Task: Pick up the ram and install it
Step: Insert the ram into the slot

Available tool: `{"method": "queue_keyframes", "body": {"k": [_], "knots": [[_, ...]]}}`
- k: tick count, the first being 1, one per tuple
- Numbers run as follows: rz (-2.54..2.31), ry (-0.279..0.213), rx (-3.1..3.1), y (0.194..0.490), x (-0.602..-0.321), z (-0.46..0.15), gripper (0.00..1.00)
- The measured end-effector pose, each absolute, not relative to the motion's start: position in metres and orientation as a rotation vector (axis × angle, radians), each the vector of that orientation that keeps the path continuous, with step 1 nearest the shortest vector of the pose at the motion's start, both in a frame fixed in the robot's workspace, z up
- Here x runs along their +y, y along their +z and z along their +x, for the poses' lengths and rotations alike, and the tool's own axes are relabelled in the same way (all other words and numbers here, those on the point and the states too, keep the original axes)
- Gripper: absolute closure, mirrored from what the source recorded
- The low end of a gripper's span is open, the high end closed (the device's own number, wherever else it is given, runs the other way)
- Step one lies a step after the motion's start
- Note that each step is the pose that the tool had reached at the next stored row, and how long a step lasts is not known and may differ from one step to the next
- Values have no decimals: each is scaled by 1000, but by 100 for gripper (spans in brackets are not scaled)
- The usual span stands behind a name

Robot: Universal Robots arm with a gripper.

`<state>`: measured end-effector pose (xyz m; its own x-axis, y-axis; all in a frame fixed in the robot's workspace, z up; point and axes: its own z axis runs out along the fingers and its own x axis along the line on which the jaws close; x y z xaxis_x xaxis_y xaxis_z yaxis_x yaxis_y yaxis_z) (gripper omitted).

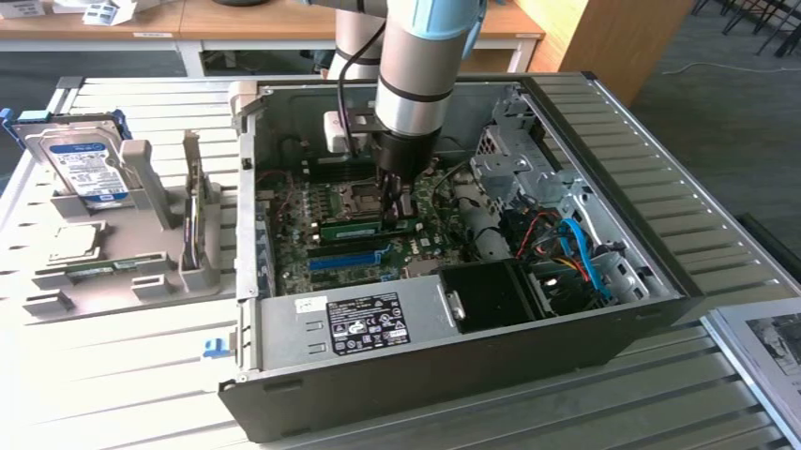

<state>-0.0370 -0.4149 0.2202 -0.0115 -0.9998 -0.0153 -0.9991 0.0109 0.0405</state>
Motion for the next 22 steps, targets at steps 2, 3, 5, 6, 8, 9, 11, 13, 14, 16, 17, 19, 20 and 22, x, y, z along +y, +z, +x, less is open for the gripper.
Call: {"method": "queue_keyframes", "body": {"k": [2, 3, 5, 6, 8, 9, 11, 13, 14, 16, 17, 19, 20, 22], "knots": [[2196, -62, -2221, 220, -415, -37, 81], [2196, -62, -2221, 220, -415, -37, 81], [2196, -62, -2221, 221, -415, -37, 81], [2196, -62, -2221, 221, -415, -37, 81], [2196, -62, -2221, 224, -415, -37, 81], [2196, -62, -2221, 226, -415, -37, 81], [2196, -62, -2221, 230, -415, -37, 81], [2196, -62, -2221, 234, -415, -37, 81], [2196, -62, -2221, 236, -415, -37, 81], [2196, -62, -2221, 240, -415, -37, 81], [2196, -62, -2221, 243, -415, -37, 81], [2196, -62, -2221, 247, -415, -37, 81], [2196, -62, -2221, 249, -415, -37, 81], [2196, -62, -2221, 254, -415, -37, 81]]}}
